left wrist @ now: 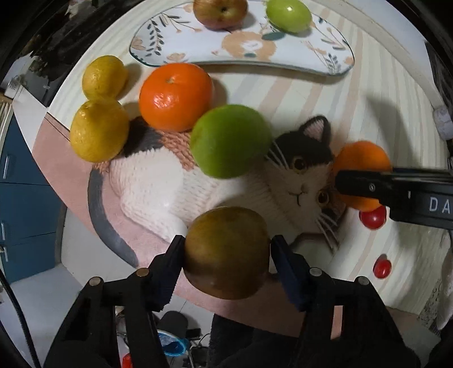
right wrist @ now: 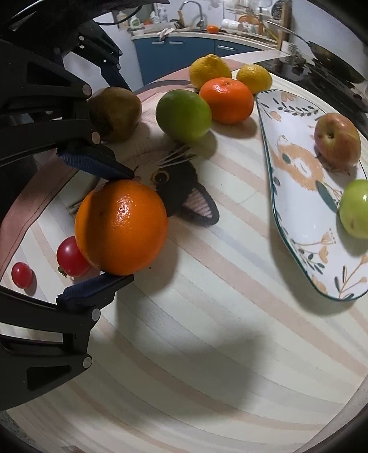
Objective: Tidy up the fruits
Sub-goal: 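Grasp the second brown pear with the left tool while the right tool grasps an orange, then place the brown pear and orange onto the floral plate, opening both tools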
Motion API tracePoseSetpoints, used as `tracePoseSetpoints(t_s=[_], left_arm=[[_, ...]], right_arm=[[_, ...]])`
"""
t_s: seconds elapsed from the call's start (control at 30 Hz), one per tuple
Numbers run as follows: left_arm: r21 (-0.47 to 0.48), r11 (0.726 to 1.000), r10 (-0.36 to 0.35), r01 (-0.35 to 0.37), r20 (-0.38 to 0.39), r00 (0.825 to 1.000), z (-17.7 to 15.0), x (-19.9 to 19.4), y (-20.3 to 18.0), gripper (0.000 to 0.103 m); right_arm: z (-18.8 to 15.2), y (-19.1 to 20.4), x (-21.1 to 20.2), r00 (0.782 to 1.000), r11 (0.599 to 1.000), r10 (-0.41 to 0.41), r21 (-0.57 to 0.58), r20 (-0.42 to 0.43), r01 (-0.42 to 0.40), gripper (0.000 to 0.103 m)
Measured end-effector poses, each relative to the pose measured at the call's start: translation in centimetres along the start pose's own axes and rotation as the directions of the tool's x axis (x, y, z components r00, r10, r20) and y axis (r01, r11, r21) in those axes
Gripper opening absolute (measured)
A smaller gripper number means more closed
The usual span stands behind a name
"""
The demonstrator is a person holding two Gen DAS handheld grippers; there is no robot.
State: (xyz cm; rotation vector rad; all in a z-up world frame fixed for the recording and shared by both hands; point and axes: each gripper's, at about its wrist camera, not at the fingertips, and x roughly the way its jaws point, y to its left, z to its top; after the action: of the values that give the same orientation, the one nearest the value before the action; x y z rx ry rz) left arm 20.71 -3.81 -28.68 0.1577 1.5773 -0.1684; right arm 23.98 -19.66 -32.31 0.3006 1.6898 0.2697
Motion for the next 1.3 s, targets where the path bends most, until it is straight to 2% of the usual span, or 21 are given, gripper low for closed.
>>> tracePoseSetpoints(t_s=[0.17,0.27,0.33,0.57,0.7,0.8,0.97,1.1,1.2,1.3], left_arm=[[-0.011,1.0,0.0,0.0,0.004,1.0,0.0,0.1,0.2,0.059],[-0.014,1.0,0.008,-0.008,0.006,1.0,-0.1,0.1,0.0,0.058],[-0.026,1.0,0.005,-0.005,0.003,1.0,0.1,-0.1,0.1,0.057],[-0.041,0.999,0.022,-0.022,0.004,1.0,0.3,-0.8,0.7,0.055],[-0.105,0.994,-0.043,0.043,-0.002,0.999,0.3,-1.7,2.0,0.055],[-0.133,0.984,-0.116,0.12,0.037,0.993,1.1,-4.3,2.9,0.055],[-0.121,0.982,-0.122,0.143,0.163,0.979,5.9,-10.1,4.7,0.055],[-0.121,0.988,-0.064,0.094,0.234,0.97,11.7,-12.5,6.7,0.055],[-0.12,0.991,-0.022,0.053,0.242,0.97,15.0,-12.2,7.6,0.055],[-0.117,0.993,-0.007,0.031,0.2,0.98,18.8,-9.8,8.3,0.055]], right_arm=[[0.4,-0.4,-0.4,1.0,1.0,-0.002,-0.001,0.0,0.002,0.073],[0.7,0.1,-0.2,0.999,0.999,-0.035,-0.019,-0.001,0.035,0.073],[0.7,0.3,-0.4,0.998,0.997,-0.061,-0.038,0.026,0.062,0.066],[1.1,0.7,-0.9,0.998,0.998,-0.048,-0.032,0.046,0.05,0.066],[1.4,0.1,-3.1,0.997,1.0,-0.004,-0.018,0.077,0.006,0.066],[2.5,0.5,-5.2,0.992,0.999,0.039,0.003,0.116,-0.04,0.066],[5.9,1.2,-7.6,0.98,0.997,0.073,0.023,0.183,-0.078,0.066],[9.6,1.9,-7.7,0.976,0.996,0.074,0.031,0.206,-0.082,0.066],[11.9,2.4,-6.6,0.979,0.996,0.065,0.04,0.194,-0.074,0.066],[13.3,2.9,-5.1,0.983,0.997,0.049,0.044,0.175,-0.057,0.066]])
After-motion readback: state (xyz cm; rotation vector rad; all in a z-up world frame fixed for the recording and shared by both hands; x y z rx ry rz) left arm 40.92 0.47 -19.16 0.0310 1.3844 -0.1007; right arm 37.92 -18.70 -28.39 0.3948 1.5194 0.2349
